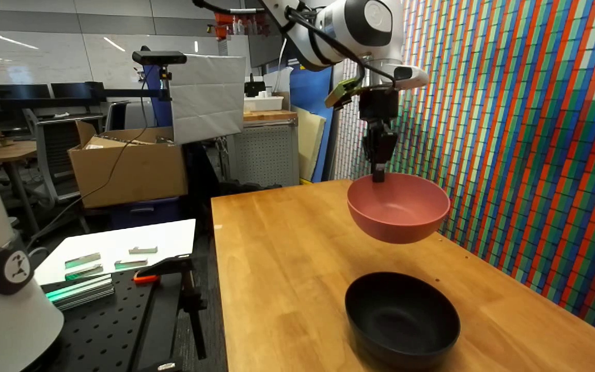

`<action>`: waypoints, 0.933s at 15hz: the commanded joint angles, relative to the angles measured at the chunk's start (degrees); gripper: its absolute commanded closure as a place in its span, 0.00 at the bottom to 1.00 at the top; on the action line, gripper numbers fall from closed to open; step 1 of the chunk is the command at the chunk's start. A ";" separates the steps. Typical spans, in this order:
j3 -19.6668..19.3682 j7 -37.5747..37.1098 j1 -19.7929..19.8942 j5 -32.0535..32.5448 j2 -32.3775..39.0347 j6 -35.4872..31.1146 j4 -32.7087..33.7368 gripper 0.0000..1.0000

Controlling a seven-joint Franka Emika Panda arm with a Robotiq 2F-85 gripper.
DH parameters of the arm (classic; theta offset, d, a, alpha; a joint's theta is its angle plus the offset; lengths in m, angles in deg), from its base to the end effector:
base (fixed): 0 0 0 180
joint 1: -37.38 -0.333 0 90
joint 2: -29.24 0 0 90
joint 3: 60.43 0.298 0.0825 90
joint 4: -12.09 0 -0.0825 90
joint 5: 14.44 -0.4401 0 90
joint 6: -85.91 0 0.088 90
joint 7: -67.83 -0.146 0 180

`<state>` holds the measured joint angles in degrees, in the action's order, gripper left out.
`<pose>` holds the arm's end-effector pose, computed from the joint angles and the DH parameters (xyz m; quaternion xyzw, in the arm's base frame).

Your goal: Put the orange bowl in the black bowl

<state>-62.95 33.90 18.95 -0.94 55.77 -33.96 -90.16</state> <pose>0.6472 0.1648 0.1960 0.9873 -0.0879 -0.0251 0.1296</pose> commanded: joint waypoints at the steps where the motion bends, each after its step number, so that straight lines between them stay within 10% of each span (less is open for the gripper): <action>1: 0.01 -1.99 1.33 1.61 -4.02 0.46 -4.89 0.91; 14: 0.22 -3.56 5.38 0.71 -4.64 -0.37 -11.70 0.91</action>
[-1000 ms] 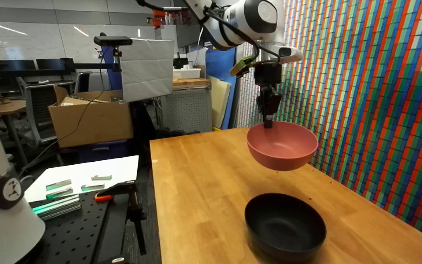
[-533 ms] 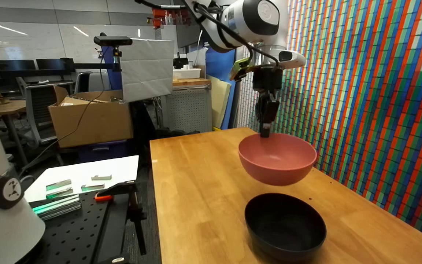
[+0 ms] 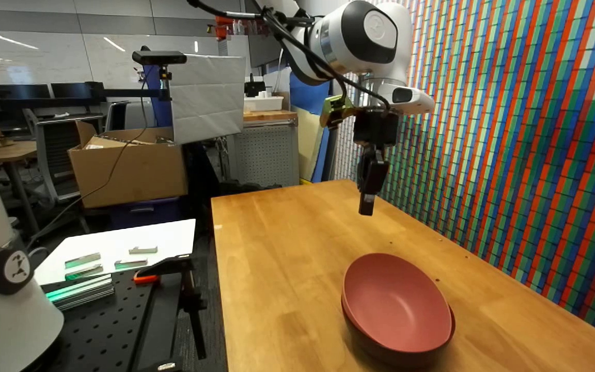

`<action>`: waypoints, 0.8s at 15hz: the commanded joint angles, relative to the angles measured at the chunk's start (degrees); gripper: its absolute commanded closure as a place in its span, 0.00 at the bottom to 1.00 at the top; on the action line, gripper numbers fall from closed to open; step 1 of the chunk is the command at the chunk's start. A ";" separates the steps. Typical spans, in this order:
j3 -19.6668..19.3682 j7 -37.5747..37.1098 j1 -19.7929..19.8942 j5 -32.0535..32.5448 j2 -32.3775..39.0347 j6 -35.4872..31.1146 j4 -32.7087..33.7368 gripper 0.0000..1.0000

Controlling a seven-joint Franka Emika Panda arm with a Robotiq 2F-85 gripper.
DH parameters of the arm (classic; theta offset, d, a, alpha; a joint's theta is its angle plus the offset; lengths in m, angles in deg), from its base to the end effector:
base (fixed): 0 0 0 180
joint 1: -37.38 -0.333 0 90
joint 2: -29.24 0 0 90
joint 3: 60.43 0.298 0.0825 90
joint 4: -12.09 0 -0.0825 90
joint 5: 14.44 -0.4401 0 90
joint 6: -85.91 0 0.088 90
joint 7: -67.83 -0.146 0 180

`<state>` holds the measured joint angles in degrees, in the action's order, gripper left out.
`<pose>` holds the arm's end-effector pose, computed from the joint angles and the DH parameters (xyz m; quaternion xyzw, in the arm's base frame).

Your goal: Put the orange bowl in the black bowl

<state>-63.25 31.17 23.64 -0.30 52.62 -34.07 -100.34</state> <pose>0.5997 0.0941 0.1537 0.9741 -0.1444 -0.0822 0.1532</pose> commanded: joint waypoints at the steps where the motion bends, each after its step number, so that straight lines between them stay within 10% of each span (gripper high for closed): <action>1: 0.55 -0.99 0.63 0.19 -1.33 -0.34 -1.50 0.90; 10: 2.98 1.58 0.49 -1.63 -0.80 0.18 -0.91 0.87; 11: 3.38 1.99 0.28 -1.39 -1.06 0.17 -0.68 0.64; 12: 3.79 2.45 0.17 -1.37 -1.18 0.30 -0.30 0.62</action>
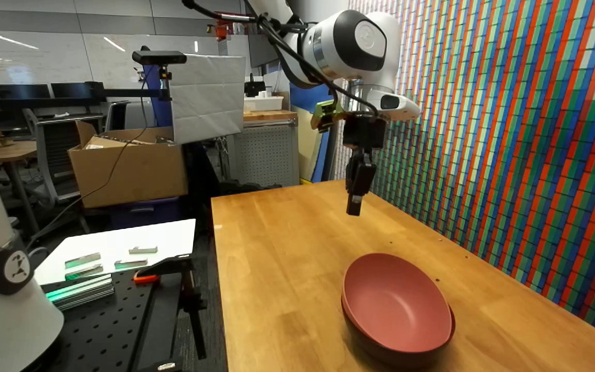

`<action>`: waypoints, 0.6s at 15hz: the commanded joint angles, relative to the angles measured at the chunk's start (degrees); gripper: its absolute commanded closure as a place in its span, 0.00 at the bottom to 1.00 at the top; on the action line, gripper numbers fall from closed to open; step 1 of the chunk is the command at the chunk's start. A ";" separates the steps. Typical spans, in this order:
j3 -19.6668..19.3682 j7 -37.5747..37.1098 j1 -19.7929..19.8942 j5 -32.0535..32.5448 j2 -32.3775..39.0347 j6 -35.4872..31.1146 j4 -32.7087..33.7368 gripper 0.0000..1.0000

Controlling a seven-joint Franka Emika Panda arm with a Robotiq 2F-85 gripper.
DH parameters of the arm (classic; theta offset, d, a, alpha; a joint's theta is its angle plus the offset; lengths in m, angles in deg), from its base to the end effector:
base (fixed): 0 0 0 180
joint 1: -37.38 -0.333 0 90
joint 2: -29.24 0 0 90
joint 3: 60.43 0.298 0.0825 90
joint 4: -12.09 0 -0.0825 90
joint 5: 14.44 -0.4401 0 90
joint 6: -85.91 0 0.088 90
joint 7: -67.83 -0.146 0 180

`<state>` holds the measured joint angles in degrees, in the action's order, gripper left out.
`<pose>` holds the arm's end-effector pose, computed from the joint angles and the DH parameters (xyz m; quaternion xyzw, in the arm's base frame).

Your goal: Put the orange bowl in the black bowl

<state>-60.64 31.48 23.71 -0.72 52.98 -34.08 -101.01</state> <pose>0.5884 0.1206 0.1444 0.9773 -0.1221 -0.0922 0.1468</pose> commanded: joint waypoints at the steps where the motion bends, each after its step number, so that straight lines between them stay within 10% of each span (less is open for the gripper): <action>1: 1.55 2.36 -0.11 -0.83 -1.75 0.23 0.89 0.62; 9: 5.16 7.50 -0.48 -4.87 -3.10 -0.11 6.54 0.03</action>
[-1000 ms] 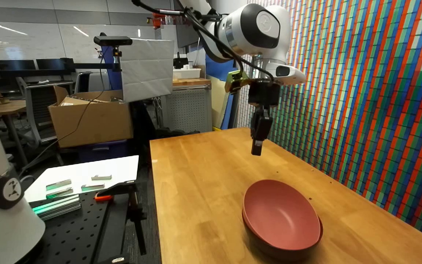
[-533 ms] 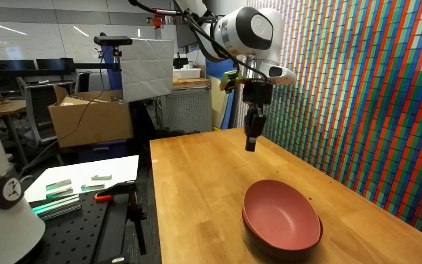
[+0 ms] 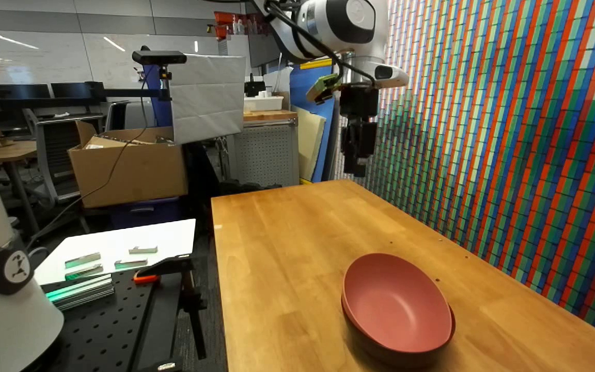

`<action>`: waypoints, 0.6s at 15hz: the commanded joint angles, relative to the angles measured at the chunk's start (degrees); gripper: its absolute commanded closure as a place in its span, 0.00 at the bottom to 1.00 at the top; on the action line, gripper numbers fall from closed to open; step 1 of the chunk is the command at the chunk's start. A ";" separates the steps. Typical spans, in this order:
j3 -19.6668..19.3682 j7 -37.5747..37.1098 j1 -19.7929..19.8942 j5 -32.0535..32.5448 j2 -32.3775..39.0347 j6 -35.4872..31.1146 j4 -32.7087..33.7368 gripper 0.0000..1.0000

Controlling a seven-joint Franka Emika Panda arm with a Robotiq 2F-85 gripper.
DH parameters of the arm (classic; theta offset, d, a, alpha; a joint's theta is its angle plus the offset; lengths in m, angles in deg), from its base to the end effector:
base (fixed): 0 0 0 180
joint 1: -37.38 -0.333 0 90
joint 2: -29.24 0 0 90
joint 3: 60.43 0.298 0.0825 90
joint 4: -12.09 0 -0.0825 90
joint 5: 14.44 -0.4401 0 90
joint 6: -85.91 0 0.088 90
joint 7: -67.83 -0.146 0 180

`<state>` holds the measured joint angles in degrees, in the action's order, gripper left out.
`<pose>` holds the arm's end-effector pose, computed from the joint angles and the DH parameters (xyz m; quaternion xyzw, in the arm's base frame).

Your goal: Put the orange bowl in the black bowl

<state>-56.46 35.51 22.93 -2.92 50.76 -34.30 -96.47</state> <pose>0.6111 0.1865 0.2022 0.9919 -0.0641 -0.0468 0.0989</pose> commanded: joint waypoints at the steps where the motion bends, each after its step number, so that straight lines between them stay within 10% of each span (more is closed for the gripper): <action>1: 1.33 4.44 0.42 -3.69 -0.84 0.06 2.73 0.00; 9: 2.37 11.08 0.70 -9.69 -0.23 1.13 8.87 0.00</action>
<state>-54.82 43.66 22.95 -10.54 50.47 -34.42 -90.23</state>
